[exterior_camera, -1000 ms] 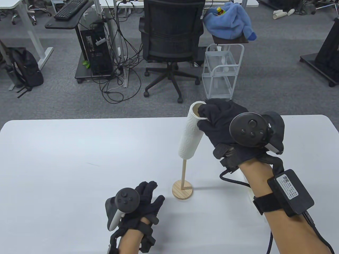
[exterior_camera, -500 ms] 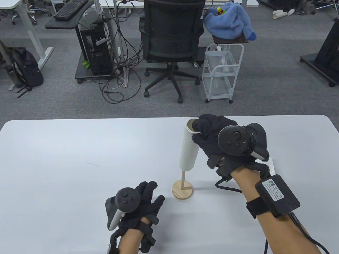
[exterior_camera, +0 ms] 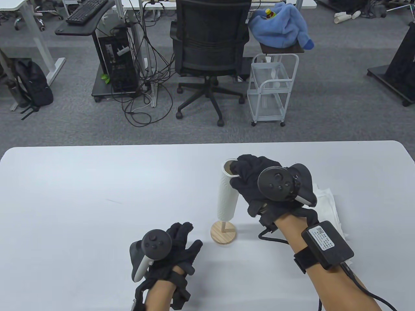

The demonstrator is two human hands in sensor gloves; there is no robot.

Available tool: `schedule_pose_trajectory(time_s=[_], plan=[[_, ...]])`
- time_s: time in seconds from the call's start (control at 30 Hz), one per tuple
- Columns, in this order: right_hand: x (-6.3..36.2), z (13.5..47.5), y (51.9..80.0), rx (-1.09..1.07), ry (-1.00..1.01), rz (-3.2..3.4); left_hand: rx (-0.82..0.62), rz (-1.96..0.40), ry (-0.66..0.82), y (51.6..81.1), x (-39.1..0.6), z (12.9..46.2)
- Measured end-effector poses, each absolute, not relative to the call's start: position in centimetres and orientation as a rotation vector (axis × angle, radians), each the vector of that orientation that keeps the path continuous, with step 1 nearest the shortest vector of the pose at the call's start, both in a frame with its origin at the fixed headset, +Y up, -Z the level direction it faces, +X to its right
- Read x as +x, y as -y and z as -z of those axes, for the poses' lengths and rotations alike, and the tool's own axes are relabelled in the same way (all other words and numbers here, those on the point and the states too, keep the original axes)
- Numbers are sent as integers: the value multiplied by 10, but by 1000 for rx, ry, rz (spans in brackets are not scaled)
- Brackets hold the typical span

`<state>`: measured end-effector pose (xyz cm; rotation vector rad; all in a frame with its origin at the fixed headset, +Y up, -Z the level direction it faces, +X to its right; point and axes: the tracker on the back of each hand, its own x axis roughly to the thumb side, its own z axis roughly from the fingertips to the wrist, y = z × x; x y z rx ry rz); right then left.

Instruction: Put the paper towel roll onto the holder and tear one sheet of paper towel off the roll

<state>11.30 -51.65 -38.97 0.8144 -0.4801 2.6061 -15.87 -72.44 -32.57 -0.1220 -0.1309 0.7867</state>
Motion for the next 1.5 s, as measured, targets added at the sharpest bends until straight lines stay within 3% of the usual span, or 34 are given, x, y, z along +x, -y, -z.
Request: schedule_pose_trajectory(time_s=[1.07,1.4,1.5], plan=[[110,393,620,766,360,-2623,-125,-784,128,723,-159,326],[126,392,619,695,336,-2438,-90,-821,178,721,-154,327],[149,390,611,640,340,-2308,-6,-833,201,710,-151,325]])
